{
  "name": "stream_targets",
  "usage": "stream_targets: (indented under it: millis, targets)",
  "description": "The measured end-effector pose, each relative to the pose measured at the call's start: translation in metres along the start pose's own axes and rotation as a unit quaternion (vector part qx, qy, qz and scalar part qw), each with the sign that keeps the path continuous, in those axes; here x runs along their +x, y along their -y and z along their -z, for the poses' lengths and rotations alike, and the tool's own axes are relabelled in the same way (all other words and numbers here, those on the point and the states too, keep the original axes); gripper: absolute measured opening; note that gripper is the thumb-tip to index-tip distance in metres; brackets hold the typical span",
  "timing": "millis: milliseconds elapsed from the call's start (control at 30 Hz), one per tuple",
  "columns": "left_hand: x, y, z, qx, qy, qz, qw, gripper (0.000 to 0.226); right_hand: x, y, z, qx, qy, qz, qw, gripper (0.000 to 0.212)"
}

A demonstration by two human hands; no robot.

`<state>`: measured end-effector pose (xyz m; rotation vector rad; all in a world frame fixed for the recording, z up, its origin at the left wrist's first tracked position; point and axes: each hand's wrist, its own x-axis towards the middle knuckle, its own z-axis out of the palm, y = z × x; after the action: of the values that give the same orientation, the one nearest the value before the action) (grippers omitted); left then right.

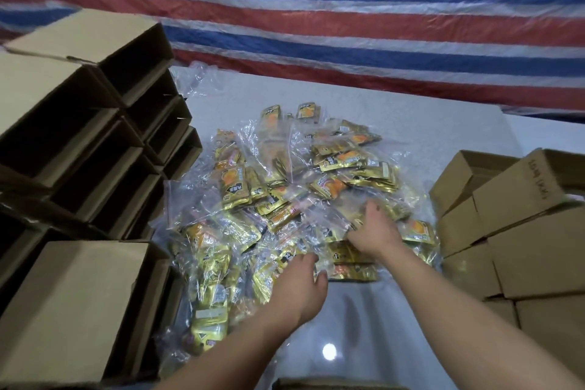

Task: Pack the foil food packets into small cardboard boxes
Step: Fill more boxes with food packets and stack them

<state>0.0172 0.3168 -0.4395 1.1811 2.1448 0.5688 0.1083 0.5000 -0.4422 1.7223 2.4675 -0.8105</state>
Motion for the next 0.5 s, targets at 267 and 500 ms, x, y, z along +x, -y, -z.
stream_targets:
  millis: [267, 500]
  targets:
    - [0.005, -0.068, 0.017, -0.295, 0.050, 0.132, 0.945, 0.063, -0.082, -0.004, 0.025, 0.400, 0.026, -0.159, 0.902, 0.047]
    - [-0.030, -0.109, 0.030, -0.504, 0.164, 0.199, 0.824, 0.124, -0.185, -0.012, 0.036, 0.508, 0.020, -0.114, 0.854, 0.031]
